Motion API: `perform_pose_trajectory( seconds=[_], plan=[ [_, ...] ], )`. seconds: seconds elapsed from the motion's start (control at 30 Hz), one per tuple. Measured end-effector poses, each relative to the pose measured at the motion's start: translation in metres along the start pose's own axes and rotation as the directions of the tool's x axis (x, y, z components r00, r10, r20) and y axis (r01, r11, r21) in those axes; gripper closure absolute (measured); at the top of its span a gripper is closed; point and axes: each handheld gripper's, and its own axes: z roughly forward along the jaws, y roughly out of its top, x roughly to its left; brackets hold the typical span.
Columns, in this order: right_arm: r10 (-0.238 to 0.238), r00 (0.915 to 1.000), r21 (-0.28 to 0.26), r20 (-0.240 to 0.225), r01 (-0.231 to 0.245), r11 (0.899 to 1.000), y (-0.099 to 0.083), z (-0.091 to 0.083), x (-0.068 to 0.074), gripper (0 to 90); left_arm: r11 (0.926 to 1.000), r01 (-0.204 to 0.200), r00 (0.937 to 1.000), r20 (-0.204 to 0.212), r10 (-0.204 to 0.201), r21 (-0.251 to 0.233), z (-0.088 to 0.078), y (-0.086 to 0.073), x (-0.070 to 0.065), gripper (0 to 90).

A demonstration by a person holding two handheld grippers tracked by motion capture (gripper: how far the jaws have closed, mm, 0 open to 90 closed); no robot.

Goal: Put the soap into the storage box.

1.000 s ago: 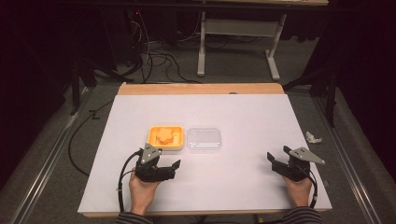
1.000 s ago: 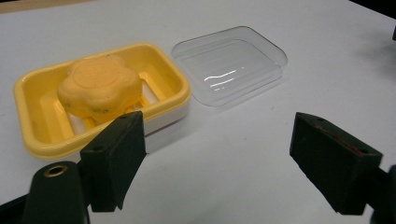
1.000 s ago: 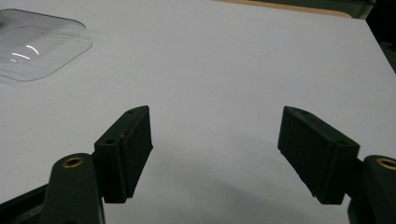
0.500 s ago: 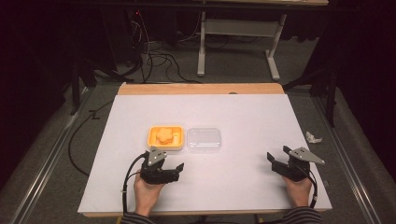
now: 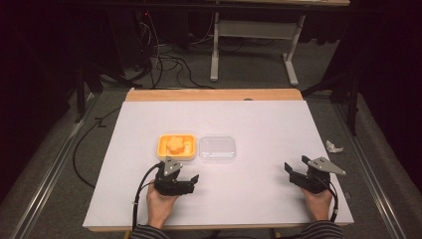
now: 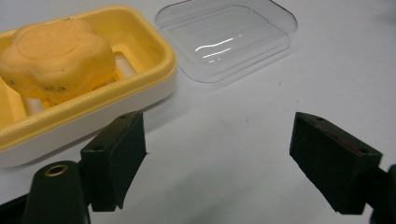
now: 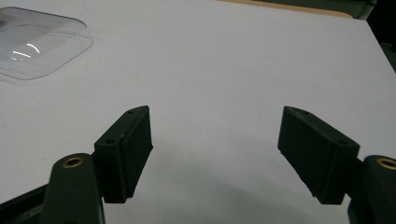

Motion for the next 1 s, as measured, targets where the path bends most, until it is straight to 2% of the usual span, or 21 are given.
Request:
perform_pose_trajectory(
  seconds=[0.1,0.17,0.33,0.67,1.0],
  plan=[
    [0.001,1.0,0.002,0.0,-0.001,1.0,0.0,0.0,0.0,26.5,0.9999,-0.012,0.9998,-0.014,0.012,0.006,0.003,-0.002,0.0,19.0],
    [0.001,1.0,0.004,0.002,-0.001,1.0,0.0,0.0,0.0,26.5,0.9998,-0.016,0.9998,-0.008,0.016,0.011,0.006,-0.001,0.0,19.0],
    [0.0,1.0,0.003,0.001,-0.001,1.0,0.0,0.0,0.0,26.5,1.0,0.0,0.9999,-0.011,0.0,0.001,0.009,-0.001,0.002,19.1],
    [0.001,1.0,0.004,0.003,-0.001,1.0,0.0,0.0,0.0,26.6,0.9994,-0.022,0.9994,-0.025,0.022,0.027,0.017,-0.003,0.003,19.2],
    [0.001,1.0,0.004,0.002,-0.001,1.0,0.0,0.0,0.0,26.5,0.9994,-0.018,0.9996,-0.022,0.019,0.03,0.026,-0.004,0.003,19.3]
  ],
)
